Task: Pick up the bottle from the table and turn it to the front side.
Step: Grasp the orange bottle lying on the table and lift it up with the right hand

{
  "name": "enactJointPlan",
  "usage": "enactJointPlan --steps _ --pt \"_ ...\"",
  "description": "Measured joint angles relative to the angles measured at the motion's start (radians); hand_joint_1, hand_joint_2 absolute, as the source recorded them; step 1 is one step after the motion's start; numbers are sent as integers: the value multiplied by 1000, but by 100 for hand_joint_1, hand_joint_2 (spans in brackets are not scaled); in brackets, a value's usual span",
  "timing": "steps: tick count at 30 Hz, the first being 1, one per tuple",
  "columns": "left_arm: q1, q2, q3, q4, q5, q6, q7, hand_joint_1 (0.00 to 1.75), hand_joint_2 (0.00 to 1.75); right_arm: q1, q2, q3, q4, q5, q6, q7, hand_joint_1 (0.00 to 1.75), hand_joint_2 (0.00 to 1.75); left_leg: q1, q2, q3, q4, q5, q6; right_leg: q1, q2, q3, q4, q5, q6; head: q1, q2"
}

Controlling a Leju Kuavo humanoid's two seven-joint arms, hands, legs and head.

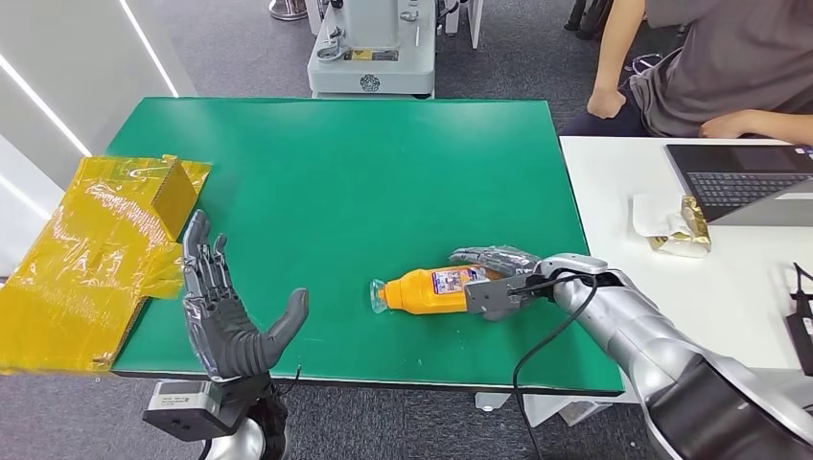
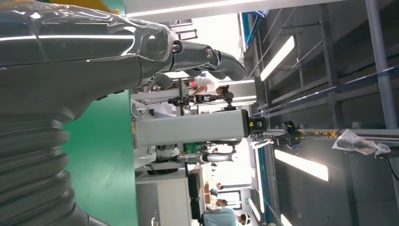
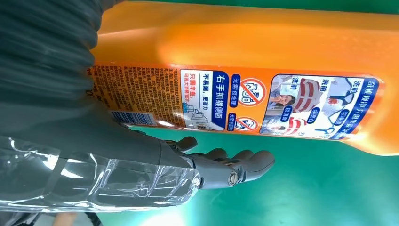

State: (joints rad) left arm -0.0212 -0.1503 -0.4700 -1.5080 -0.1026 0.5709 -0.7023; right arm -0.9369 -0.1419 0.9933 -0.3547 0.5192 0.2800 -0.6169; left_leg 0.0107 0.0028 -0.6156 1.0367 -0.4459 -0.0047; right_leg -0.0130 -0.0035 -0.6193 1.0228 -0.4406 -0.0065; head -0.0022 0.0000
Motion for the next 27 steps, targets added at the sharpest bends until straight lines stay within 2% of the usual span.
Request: enactJointPlan --steps 18,19,22,23,27 --pt "0 0 4 0 0 -9 0 0 175 27 -3 0 7 -2 -38 7 0 175 0 0 2 0 0 0 0 0 1 0 0 0 0 0" --pt "0 0 4 0 0 -9 0 0 175 28 -3 0 7 -2 -38 7 11 175 0 0 2 0 0 0 0 0 2 0 0 0 0 0" --pt "0 0 4 0 0 -9 0 0 175 29 -4 0 7 -2 -39 7 142 175 0 0 2 0 0 0 0 0 2 0 0 0 0 0" --pt "0 0 4 0 0 -9 0 0 175 29 -4 0 7 -2 -40 7 175 175 0 0 3 0 0 0 0 0 3 0 0 0 0 0" --pt "0 0 4 0 0 -9 0 0 175 31 -3 0 7 -2 -51 7 175 175 0 0 3 0 0 0 0 0 3 0 0 0 0 0"
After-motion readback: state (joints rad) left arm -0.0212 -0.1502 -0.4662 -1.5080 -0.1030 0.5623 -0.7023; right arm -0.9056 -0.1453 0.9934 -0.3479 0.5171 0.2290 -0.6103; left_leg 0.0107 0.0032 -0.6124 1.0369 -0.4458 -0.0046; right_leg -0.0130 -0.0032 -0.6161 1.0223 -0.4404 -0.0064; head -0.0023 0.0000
